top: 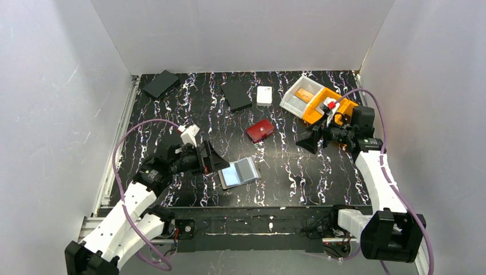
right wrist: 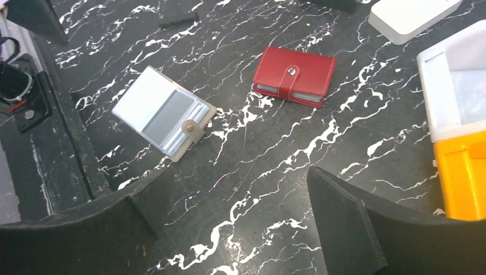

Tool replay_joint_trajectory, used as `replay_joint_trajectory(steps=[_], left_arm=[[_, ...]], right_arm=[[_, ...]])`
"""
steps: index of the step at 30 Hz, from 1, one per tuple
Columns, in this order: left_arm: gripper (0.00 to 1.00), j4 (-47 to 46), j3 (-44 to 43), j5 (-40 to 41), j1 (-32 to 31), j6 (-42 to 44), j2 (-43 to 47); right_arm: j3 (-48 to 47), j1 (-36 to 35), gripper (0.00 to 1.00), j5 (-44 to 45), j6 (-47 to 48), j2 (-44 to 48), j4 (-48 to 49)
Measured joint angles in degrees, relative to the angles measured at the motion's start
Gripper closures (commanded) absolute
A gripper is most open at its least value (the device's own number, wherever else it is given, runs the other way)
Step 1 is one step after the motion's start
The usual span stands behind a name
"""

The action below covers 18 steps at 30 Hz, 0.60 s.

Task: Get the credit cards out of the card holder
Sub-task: Reset both arms

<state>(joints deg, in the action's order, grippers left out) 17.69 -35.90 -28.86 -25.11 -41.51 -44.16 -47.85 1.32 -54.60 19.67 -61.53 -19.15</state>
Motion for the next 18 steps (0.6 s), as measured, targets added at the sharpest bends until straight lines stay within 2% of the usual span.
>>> replay_joint_trajectory(steps=[7,18], left_arm=[[0.02,-1.32,0.00,8.17,-11.64,-2.49,-3.61],[0.02,-2.83,-4.66,16.51,-19.30,-3.72,-12.51]], right_arm=[[6.76,3.26,0.04,-5.25,-5.00,0.34,9.53],[7.58,4.29,0.03,-5.53,-4.83,-1.45,10.63]])
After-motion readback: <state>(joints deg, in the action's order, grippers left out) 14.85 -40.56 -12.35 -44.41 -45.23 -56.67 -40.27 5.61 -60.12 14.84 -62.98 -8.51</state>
